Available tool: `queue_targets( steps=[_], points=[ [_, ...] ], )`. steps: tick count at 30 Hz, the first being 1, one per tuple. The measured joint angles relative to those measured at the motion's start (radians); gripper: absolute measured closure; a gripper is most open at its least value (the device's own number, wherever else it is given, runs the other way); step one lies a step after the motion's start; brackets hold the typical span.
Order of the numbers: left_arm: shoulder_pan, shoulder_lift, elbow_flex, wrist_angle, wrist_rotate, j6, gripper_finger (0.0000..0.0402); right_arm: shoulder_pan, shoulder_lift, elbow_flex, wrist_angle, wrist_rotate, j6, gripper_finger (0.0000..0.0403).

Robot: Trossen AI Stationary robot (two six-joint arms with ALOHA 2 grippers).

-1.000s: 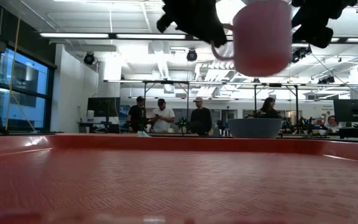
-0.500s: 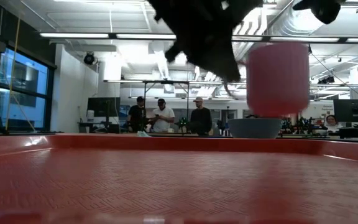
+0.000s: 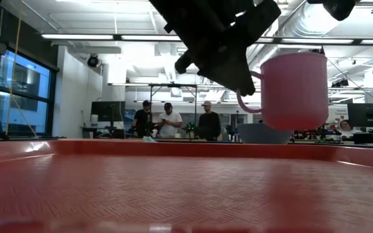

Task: Set up tray
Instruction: Put the pink mug on the top right of the red serving tray

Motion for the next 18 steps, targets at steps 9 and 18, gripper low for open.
queue_targets(
  steps=[9,18],
  points=[
    [0.023,0.049,0.001,0.047,0.047,-0.006,0.0342,0.000,0.000,0.000,0.000,-0.014,-0.001,0.0237],
    [0.040,0.085,-0.001,0.108,0.108,0.004,0.0342,0.000,0.001,0.000,-0.001,-0.016,-0.001,0.0237]
  ],
)
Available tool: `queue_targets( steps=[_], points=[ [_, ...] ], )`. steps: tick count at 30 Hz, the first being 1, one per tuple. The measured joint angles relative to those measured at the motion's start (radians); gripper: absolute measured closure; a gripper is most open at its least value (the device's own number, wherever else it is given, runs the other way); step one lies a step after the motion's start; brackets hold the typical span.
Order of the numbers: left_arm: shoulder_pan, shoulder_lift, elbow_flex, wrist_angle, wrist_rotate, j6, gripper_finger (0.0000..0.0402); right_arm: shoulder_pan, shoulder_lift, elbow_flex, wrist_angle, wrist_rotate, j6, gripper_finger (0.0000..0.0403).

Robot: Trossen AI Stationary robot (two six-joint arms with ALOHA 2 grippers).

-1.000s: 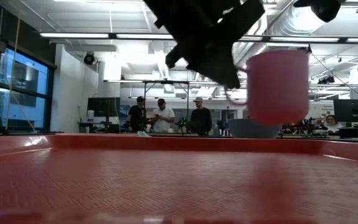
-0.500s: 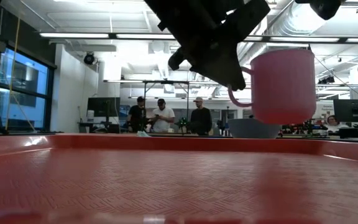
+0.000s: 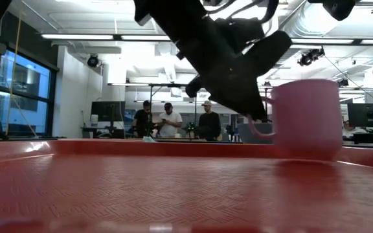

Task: Set up tray
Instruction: Put the pink mug on the top right of the red serving tray

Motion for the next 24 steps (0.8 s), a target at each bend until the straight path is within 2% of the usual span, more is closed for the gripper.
queue_targets(
  steps=[8,12,16,24],
  points=[
    [-0.001,0.032,0.003,0.015,0.043,-0.004,0.0338,0.000,0.000,0.000,-0.004,0.000,-0.005,0.0238],
    [-0.001,0.031,0.003,0.016,0.056,0.060,0.0325,0.000,0.000,0.000,-0.008,-0.001,-0.019,0.0238],
    [-0.002,0.025,0.000,0.019,0.045,0.157,0.0287,0.000,0.000,0.000,-0.009,-0.003,-0.022,0.0237],
    [-0.001,0.018,0.000,0.047,0.038,0.221,0.0197,0.000,0.000,0.000,-0.022,-0.003,-0.026,0.0237]
  ],
)
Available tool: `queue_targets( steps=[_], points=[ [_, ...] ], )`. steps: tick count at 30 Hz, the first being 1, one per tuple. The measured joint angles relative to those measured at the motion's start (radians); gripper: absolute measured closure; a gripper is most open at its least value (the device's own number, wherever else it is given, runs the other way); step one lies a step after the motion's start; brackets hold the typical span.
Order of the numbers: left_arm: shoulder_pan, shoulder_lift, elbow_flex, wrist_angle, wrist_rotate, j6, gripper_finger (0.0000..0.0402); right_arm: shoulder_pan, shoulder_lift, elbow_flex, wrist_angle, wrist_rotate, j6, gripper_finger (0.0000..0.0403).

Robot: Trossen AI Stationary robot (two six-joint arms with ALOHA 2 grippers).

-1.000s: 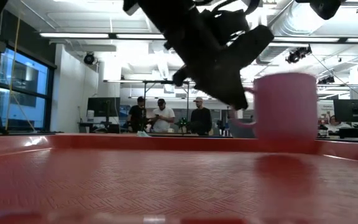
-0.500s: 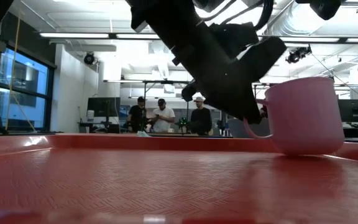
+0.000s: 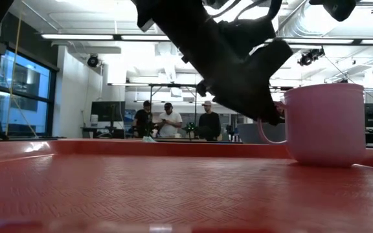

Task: Set up tray
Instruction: Put the pink mug on the top right of the red serving tray, then put the pink plate on the red serving tray to the bottom left of the pink mug

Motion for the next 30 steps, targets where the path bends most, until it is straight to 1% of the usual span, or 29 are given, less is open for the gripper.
queue_targets(
  steps=[5,7,11,14,18,21,24,27,29,30],
  points=[
    [0.000,-0.022,0.005,0.035,-0.043,0.088,0.0158,0.000,0.000,0.000,-0.005,0.000,0.000,0.0237],
    [0.000,-0.036,0.022,0.005,-0.059,0.113,0.0151,0.000,0.000,0.000,-0.005,0.000,0.000,0.0237],
    [0.000,-0.046,0.068,-0.043,-0.060,0.170,0.0148,0.000,0.000,0.000,-0.009,0.000,0.001,0.0238],
    [0.001,-0.053,0.115,-0.100,-0.028,0.197,0.0152,0.000,0.000,0.000,-0.009,0.000,0.002,0.0237],
    [-0.001,-0.058,0.184,-0.217,-0.011,0.224,0.0158,0.000,0.000,0.000,-0.009,0.000,0.004,0.0237],
    [-0.002,-0.058,0.252,-0.348,-0.037,0.248,0.0158,0.000,0.000,0.000,-0.010,0.000,0.004,0.0237],
    [0.000,-0.057,0.329,-0.559,-0.145,0.243,0.0158,0.000,0.000,0.000,-0.010,0.000,0.004,0.0237],
    [0.014,-0.057,0.413,-0.870,-0.301,0.145,0.0161,0.000,0.000,0.000,-0.010,0.000,0.004,0.0238],
    [0.026,-0.057,0.457,-1.106,-0.359,0.032,0.0164,0.000,0.000,0.000,-0.013,0.000,0.004,0.0237],
    [0.034,-0.057,0.473,-1.220,-0.371,-0.024,0.0166,0.000,0.000,0.000,-0.015,0.000,0.003,0.0237]
  ],
)
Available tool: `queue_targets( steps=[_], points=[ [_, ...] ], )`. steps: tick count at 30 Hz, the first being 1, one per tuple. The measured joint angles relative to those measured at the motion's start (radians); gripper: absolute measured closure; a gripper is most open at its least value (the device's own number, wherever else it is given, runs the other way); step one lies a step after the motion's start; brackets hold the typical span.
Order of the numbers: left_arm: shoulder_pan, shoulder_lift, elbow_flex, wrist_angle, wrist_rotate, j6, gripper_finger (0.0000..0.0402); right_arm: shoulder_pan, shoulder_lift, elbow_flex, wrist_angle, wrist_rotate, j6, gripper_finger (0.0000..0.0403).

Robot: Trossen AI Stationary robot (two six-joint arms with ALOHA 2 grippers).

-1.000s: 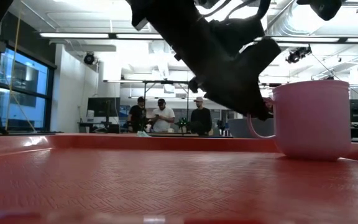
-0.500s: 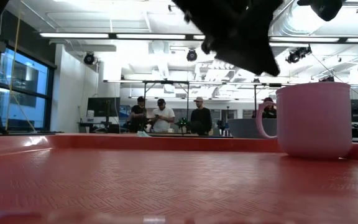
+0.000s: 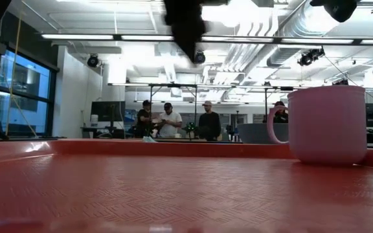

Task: Set up tray
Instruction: Put the pink plate on the red serving tray to the bottom left of the pink mug

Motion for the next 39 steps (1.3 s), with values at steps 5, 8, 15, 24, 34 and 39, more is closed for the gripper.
queue_targets(
  steps=[5,8,15,24,34,39],
  points=[
    [0.040,-0.017,-0.049,-0.186,0.049,-0.105,0.0168,0.000,0.000,0.000,-0.002,0.001,-0.006,0.0237],
    [0.070,-0.046,-0.130,-0.158,0.161,-0.125,0.0165,0.000,0.000,0.000,-0.002,0.004,-0.006,0.0237],
    [0.144,-0.124,-0.348,-0.094,0.384,-0.272,0.0163,0.000,0.000,0.000,-0.002,0.004,-0.006,0.0237],
    [0.215,-0.321,-0.658,0.397,0.618,-0.200,0.0163,0.000,-0.001,0.000,-0.007,0.001,-0.001,0.0237],
    [0.318,-0.457,-0.849,0.500,0.783,-0.106,0.0163,0.000,0.001,0.000,-0.014,-0.004,0.006,0.0237],
    [0.378,-0.558,-0.953,0.551,0.825,-0.071,0.0163,0.000,0.001,0.000,-0.015,-0.008,0.016,0.0237]
  ],
)
